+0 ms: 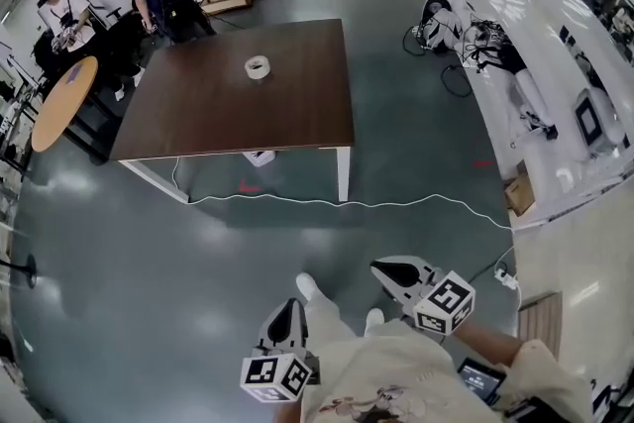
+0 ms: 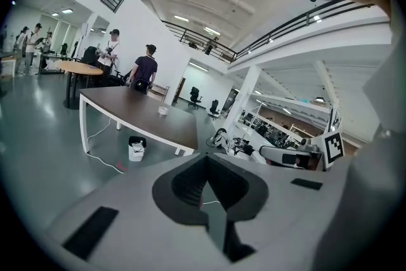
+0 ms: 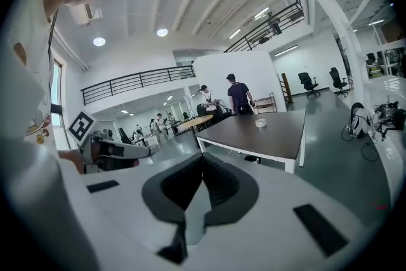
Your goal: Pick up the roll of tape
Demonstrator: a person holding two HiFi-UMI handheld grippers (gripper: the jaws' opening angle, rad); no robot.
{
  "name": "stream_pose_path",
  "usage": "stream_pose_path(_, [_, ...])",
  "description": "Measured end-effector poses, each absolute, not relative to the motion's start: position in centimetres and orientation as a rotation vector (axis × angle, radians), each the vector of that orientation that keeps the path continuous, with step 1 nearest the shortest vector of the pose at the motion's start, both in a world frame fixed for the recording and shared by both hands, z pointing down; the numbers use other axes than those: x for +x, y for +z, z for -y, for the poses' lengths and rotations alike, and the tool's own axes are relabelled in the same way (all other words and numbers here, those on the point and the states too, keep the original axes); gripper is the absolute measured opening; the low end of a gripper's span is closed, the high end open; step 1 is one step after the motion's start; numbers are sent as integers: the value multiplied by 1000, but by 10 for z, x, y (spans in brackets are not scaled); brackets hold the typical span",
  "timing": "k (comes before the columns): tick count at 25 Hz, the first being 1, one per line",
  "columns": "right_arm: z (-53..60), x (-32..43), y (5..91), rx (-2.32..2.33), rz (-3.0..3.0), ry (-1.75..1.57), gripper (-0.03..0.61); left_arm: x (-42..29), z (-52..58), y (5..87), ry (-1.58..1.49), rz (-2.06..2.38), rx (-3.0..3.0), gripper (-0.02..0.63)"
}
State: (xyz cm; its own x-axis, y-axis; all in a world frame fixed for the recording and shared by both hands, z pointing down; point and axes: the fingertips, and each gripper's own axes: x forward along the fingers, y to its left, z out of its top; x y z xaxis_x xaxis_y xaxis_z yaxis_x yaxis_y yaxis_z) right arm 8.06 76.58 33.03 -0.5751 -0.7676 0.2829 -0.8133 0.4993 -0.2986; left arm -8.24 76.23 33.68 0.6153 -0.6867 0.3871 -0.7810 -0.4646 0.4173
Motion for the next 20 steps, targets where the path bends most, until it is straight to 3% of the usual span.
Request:
stream_pose_path(10, [-549,4,317,1412,2583,591,6,-166,-548,321,201,1116,2305,6])
stream_pose_path(20, [-422,-46,312,1441,2594,624,6,-203,-420,316,215,1060,2351,6])
